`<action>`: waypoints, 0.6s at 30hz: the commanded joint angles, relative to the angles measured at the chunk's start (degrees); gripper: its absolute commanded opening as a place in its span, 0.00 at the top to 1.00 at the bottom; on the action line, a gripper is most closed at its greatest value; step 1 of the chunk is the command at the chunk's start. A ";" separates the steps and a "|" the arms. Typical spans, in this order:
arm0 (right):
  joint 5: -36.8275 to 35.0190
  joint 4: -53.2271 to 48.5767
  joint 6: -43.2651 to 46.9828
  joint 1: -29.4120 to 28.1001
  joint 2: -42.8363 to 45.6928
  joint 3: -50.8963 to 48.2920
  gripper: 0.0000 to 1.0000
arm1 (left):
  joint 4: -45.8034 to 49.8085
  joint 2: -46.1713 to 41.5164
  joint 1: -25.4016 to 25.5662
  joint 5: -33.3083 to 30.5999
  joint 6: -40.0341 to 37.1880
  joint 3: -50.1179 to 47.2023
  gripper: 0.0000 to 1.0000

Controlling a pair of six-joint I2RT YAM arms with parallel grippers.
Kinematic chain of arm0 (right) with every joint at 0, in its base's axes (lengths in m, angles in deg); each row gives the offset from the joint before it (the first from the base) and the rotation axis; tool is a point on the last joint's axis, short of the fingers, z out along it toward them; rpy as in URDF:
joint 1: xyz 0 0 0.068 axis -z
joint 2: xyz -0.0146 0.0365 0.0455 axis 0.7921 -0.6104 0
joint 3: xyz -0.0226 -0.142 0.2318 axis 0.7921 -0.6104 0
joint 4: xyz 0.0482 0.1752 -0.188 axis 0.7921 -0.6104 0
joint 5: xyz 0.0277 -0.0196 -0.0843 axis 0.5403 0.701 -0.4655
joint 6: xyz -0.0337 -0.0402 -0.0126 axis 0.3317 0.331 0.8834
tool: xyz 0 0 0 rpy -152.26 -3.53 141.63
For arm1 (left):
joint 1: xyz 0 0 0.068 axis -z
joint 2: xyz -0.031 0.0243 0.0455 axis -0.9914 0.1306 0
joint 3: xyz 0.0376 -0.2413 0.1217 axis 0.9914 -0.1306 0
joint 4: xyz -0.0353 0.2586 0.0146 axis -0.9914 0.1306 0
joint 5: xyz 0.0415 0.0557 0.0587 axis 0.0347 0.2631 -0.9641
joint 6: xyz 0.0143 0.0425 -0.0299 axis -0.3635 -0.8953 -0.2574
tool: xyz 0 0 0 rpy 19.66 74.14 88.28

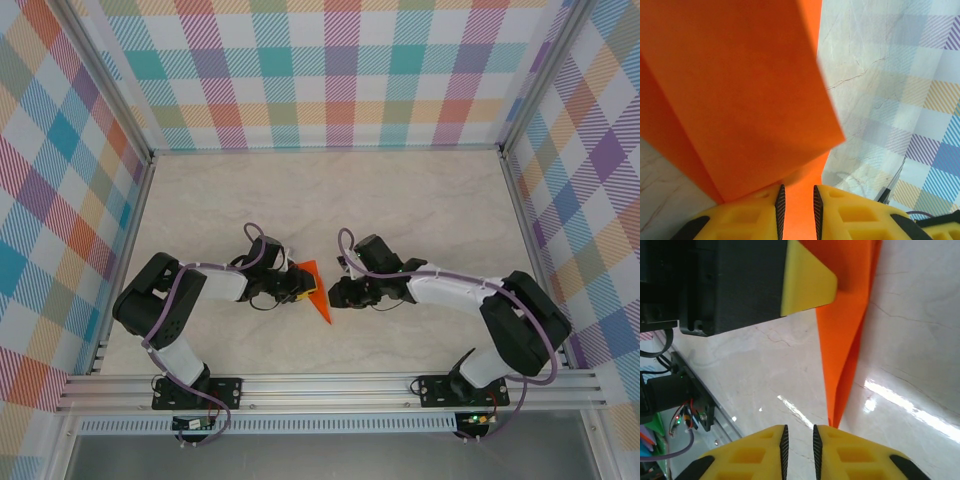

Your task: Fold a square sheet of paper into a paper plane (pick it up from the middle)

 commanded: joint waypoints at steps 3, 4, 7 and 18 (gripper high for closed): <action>8.16 9.68 -3.52 -0.44 -4.84 -0.45 0.89 | 1.18 -0.95 0.78 -1.09 -1.47 -1.40 0.76; 8.28 10.35 -3.65 -0.58 -5.79 -0.27 0.90 | 1.15 -0.95 0.79 -1.12 -1.43 -1.51 0.76; 8.71 12.05 -4.11 -0.59 -8.25 -0.07 0.92 | 1.14 -0.99 0.80 -1.18 -1.43 -1.71 0.76; 10.71 14.72 -4.62 -0.59 -14.56 -0.48 0.93 | 1.40 -1.43 0.80 -1.20 -1.69 -2.47 0.76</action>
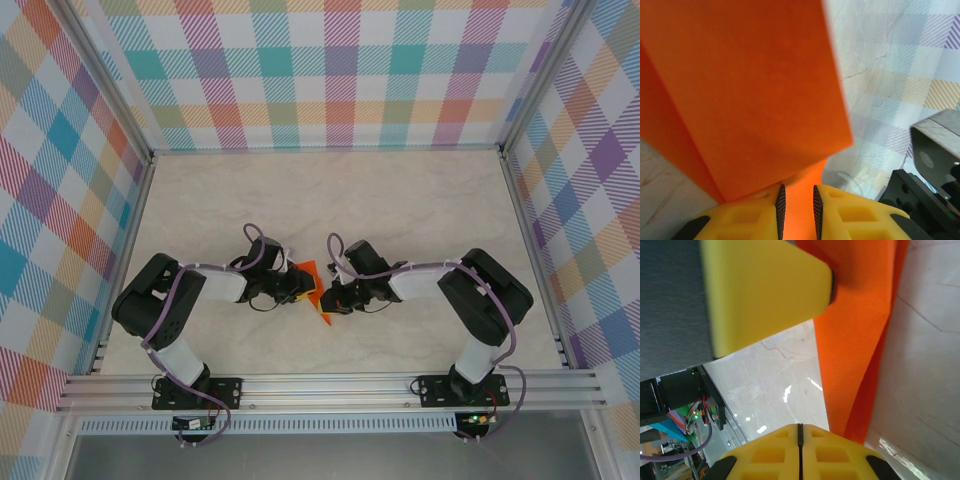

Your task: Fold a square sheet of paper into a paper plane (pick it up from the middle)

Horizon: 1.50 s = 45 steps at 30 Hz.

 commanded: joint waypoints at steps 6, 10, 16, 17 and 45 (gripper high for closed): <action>2.58 2.46 0.15 -0.44 -3.10 -0.47 0.93 | 1.67 -0.93 0.80 -1.21 -1.32 -1.67 0.76; 2.61 2.10 0.54 -0.44 -3.91 -0.31 0.93 | 1.80 -0.75 0.80 -1.22 -1.35 -1.51 0.76; 1.60 -0.23 1.63 -0.44 -4.78 0.40 0.93 | 2.06 -0.58 0.76 -1.43 -1.45 -1.49 0.76; 1.66 -0.60 1.69 -0.44 -4.78 0.65 0.93 | 2.06 -0.53 0.80 -1.49 -1.42 -1.49 0.76; 0.09 -4.95 3.41 -2.89 -4.76 0.81 0.95 | 2.06 -0.49 0.80 -1.75 -1.41 -1.67 0.76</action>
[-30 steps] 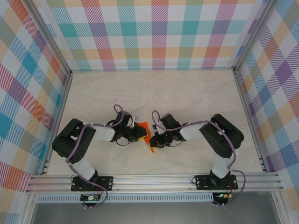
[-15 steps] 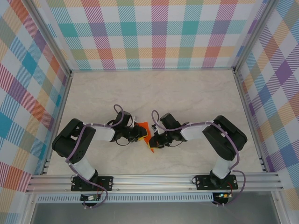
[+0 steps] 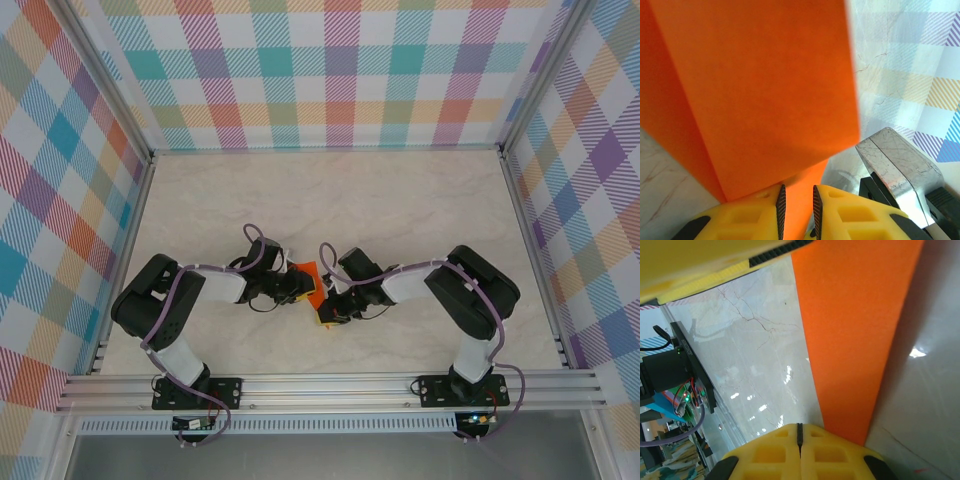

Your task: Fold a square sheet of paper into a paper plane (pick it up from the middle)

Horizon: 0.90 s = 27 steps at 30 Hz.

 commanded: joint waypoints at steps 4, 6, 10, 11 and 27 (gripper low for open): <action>-3.99 -5.04 2.53 -1.23 3.38 -0.18 0.95 | 2.55 -0.51 0.78 -1.78 -0.79 -1.35 0.76; -5.25 -6.24 3.04 -1.75 4.94 -0.51 0.96 | 2.65 -0.60 0.79 -1.80 -0.74 -1.29 0.76; -6.20 -6.61 2.98 -2.48 4.92 -1.85 0.97 | 2.65 -0.67 0.76 -1.89 -0.73 -1.19 0.76; -6.24 -6.60 2.84 -2.58 4.56 -2.04 0.97 | 2.60 -0.53 0.76 -1.89 -0.74 -1.11 0.76; -15.84 -7.78 0.73 -2.63 9.34 3.03 0.98 | 3.09 -1.39 0.73 -1.36 -1.11 -0.62 0.76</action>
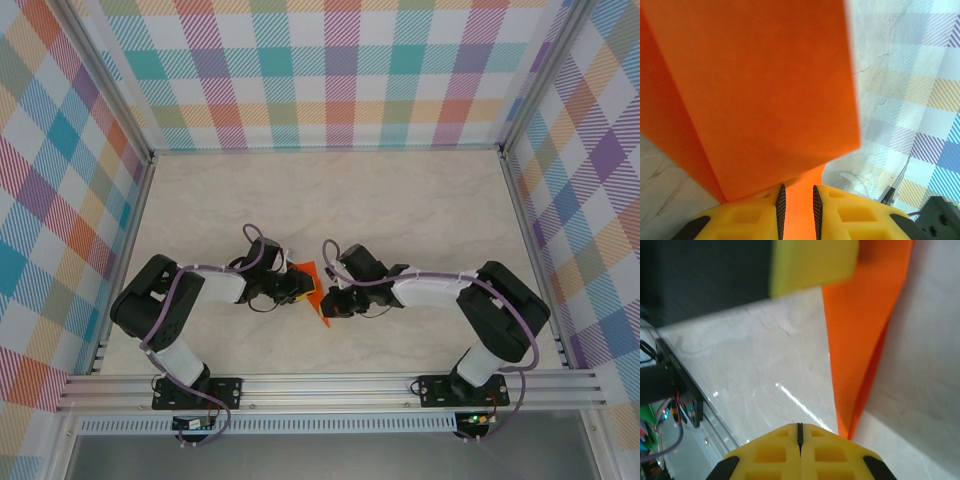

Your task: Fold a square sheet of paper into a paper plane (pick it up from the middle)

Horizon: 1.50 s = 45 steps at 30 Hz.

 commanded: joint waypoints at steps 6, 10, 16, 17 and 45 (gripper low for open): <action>-2.51 0.82 -1.78 -0.27 -6.76 4.89 1.00 | 2.74 -1.13 0.79 -0.85 -1.18 -0.22 0.76; -2.97 -1.14 -1.02 -0.30 -8.35 5.30 1.00 | 2.95 -0.91 0.79 -0.51 -1.49 0.60 0.76; -4.93 -5.74 1.09 -0.26 -8.98 4.10 1.00 | 7.49 -1.45 0.72 -0.33 -5.84 4.21 0.76; -5.23 -6.45 1.49 -0.26 -8.81 3.75 1.00 | 8.79 -1.61 0.72 -0.41 -6.99 5.04 0.76; -3.26 -11.05 5.64 -0.26 -7.02 1.00 1.00 | 16.32 3.63 -0.95 -3.14 -19.49 11.55 0.79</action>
